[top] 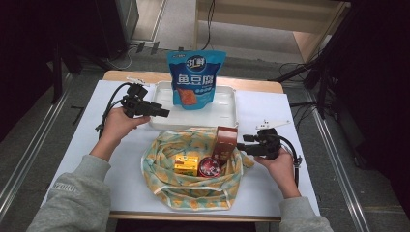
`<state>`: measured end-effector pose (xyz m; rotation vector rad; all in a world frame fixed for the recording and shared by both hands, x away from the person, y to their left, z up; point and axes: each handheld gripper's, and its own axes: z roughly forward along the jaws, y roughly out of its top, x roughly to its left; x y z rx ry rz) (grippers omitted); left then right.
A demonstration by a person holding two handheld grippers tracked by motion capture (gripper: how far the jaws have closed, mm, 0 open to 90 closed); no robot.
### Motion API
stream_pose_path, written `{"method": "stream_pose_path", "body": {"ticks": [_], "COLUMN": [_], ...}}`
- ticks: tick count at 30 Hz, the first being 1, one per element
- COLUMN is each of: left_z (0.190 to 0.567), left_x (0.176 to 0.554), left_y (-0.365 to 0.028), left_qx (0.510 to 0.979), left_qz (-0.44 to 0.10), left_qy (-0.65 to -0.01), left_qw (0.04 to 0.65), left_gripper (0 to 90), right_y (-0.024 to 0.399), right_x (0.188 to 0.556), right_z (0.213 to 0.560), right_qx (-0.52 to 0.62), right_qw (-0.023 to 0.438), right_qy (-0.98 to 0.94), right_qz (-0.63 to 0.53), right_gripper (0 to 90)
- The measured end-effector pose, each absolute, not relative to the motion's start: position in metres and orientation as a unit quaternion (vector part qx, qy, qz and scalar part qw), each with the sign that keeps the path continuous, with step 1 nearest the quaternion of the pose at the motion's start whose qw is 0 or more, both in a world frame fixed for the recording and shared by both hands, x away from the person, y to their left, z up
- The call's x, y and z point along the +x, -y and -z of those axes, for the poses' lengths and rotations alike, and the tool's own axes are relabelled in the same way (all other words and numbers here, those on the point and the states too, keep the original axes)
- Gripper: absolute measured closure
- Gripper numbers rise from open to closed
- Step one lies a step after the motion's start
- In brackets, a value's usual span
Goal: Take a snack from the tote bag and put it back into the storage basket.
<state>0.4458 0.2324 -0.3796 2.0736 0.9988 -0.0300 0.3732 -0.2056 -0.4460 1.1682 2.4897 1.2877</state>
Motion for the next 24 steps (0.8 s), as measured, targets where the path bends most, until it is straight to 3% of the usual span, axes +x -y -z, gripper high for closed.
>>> {"method": "stream_pose_path", "body": {"ticks": [24], "left_z": [0.394], "left_x": [0.401], "left_y": [-0.241], "left_qx": [0.821], "left_qz": [0.021], "left_qy": [-0.384], "left_qw": [0.423], "left_gripper": [39.1], "right_y": [0.207], "right_x": [0.363], "right_z": [0.438], "right_qx": [0.379], "right_qw": [0.047], "right_qy": [-0.822], "right_qz": [-0.423], "right_gripper": [43.5]}}
